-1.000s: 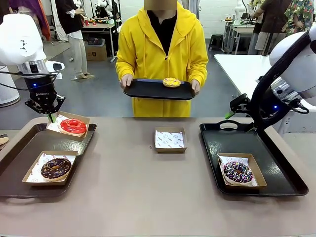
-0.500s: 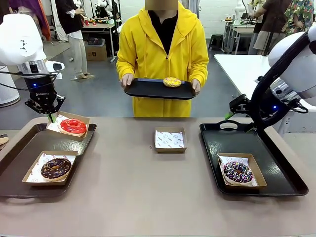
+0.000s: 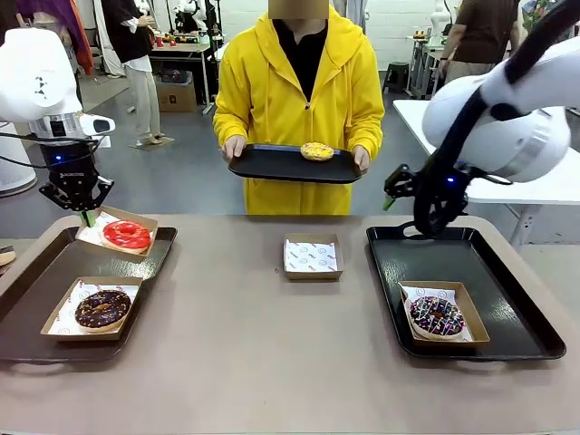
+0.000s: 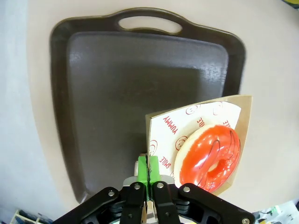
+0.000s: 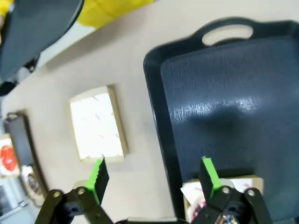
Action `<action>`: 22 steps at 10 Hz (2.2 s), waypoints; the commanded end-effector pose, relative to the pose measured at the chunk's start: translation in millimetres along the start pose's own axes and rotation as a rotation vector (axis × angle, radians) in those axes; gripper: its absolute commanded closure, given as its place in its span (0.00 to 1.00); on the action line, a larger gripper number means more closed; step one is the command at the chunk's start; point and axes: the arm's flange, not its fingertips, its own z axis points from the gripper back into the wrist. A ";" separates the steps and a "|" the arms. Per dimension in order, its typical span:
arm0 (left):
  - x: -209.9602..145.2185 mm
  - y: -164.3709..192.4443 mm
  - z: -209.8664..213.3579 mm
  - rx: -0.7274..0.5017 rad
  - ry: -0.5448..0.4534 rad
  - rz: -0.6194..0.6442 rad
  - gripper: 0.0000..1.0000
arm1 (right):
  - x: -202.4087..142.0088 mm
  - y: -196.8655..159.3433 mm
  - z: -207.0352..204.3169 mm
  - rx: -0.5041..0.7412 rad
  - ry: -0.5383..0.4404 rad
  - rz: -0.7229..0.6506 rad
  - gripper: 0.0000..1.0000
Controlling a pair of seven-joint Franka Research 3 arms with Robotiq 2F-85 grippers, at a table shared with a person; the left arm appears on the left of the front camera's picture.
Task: Individually package the donuts and arrange them on the tray.
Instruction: Place the picked Paper togo box on the Handle tray while simultaneously picking up another Paper togo box from the table with the other hand.
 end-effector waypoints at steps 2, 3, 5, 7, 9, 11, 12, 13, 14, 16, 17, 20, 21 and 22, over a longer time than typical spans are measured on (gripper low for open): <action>7.9 31.0 -13.1 0.124 -0.034 -0.104 0.99 | 13.4 53.9 -25.1 -0.120 0.017 0.002 0.00; 9.6 39.7 -18.4 0.134 -0.038 -0.117 0.99 | 15.5 67.1 -35.1 -0.145 0.020 0.008 0.00; 14.4 54.9 -27.4 0.110 -0.057 -0.108 0.99 | 15.8 88.6 -60.1 -0.198 0.036 0.028 0.00; 22.4 57.8 -34.1 0.077 -0.075 -0.098 0.99 | 13.3 100.9 -87.7 -0.251 0.035 0.049 0.00; 30.6 53.8 -37.7 0.079 -0.071 -0.079 0.99 | 8.8 101.0 -108.4 -0.287 0.056 0.065 0.00; 38.4 44.9 -38.3 0.080 -0.069 -0.077 0.99 | 5.4 96.7 -120.1 -0.300 0.077 0.073 0.00; 41.4 41.9 -38.3 0.085 -0.069 -0.078 0.99 | 4.3 95.9 -122.2 -0.301 0.077 0.073 0.00; 42.7 40.5 -35.4 0.079 -0.068 -0.061 0.99 | 2.3 96.8 -119.6 -0.277 0.071 0.072 0.00; 33.6 46.0 -41.8 0.093 -0.062 -0.093 0.99 | 0.3 89.4 -122.4 -0.268 0.092 0.080 0.00; 33.6 46.0 -41.8 0.093 -0.062 -0.093 0.99 | 0.3 89.4 -122.4 -0.268 0.092 0.080 0.00; 33.6 46.0 -41.8 0.093 -0.062 -0.093 0.99 | 0.3 89.4 -122.4 -0.268 0.092 0.080 0.00; 40.8 39.6 -45.8 0.095 -0.054 -0.111 0.99 | -1.6 99.7 -139.7 -0.258 0.133 0.118 0.00; 44.2 36.0 -48.2 0.107 -0.045 -0.123 0.99 | -5.0 104.4 -143.7 -0.219 0.178 0.199 0.00; 45.9 34.9 -49.0 0.110 -0.041 -0.125 0.99 | -9.0 110.4 -147.4 -0.190 0.215 0.262 0.00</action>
